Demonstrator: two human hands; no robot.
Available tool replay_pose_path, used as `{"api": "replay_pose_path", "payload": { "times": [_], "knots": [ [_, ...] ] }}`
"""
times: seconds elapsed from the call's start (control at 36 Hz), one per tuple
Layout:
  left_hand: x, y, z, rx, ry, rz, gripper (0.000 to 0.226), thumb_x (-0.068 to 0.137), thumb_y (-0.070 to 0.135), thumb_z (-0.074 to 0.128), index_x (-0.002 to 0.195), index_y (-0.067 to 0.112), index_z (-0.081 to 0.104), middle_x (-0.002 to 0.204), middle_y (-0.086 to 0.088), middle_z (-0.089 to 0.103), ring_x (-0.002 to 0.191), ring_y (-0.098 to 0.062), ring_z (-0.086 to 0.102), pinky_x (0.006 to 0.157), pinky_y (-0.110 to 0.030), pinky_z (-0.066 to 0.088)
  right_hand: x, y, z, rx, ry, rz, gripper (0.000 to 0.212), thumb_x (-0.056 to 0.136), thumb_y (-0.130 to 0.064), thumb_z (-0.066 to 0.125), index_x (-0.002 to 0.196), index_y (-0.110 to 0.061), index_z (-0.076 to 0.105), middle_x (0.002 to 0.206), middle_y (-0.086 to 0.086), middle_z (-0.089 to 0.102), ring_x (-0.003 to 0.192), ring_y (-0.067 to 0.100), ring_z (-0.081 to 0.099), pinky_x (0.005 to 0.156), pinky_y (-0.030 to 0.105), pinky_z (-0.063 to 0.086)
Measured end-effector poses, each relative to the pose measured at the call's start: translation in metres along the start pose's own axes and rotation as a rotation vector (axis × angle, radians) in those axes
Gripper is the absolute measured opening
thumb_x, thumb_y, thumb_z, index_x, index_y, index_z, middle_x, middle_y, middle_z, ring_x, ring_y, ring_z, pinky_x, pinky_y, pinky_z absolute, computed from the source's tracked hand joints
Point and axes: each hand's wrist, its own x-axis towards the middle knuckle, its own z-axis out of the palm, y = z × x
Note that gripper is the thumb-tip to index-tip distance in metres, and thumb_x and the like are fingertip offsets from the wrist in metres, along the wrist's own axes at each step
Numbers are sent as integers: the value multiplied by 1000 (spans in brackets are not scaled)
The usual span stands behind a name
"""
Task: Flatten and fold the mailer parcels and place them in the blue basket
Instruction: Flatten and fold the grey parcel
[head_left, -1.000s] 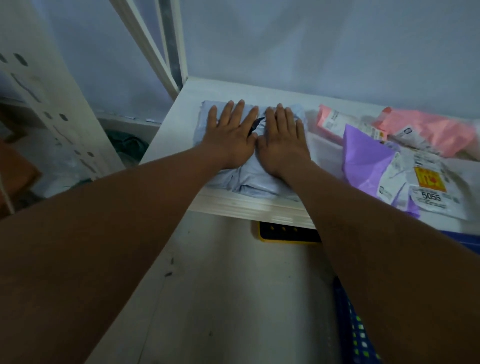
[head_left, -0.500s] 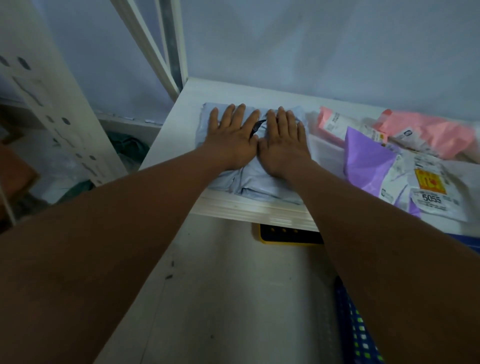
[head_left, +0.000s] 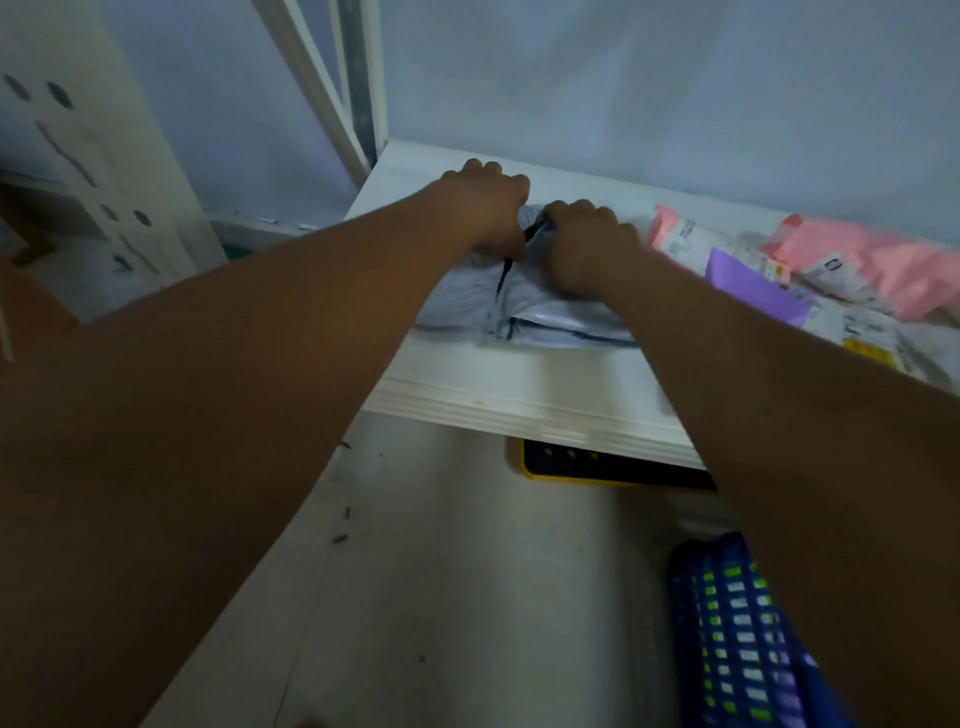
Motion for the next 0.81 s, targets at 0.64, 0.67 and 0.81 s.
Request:
{"api": "replay_pose_path", "payload": {
  "times": [0.64, 0.67, 0.81],
  "knots": [
    [-67, 63, 10, 140, 258, -89, 63, 108, 35, 29, 158, 19, -5, 164, -12, -17, 149, -39, -18, 119, -61, -2, -31, -1, 21, 183, 367, 83, 22, 92, -15, 48, 106, -8, 64, 106, 16, 67, 100, 36, 64, 82, 39, 47],
    [-65, 65, 10, 113, 243, -60, 61, 108, 32, 29, 158, 19, -2, 164, -11, -16, 150, -37, -17, 119, -60, -3, -30, 2, 20, 196, 342, 75, 23, 93, -14, 50, 110, -7, 63, 109, 17, 66, 102, 36, 63, 84, 39, 47],
    [-61, 59, 39, 109, 1, -73, 65, 104, 42, 24, 159, 14, 5, 166, -12, -7, 151, -31, -14, 118, -59, -7, -38, 10, 43, 171, 172, 46, 30, 95, -17, 46, 117, -1, 59, 119, 19, 59, 115, 35, 55, 99, 40, 42]
  ]
}}
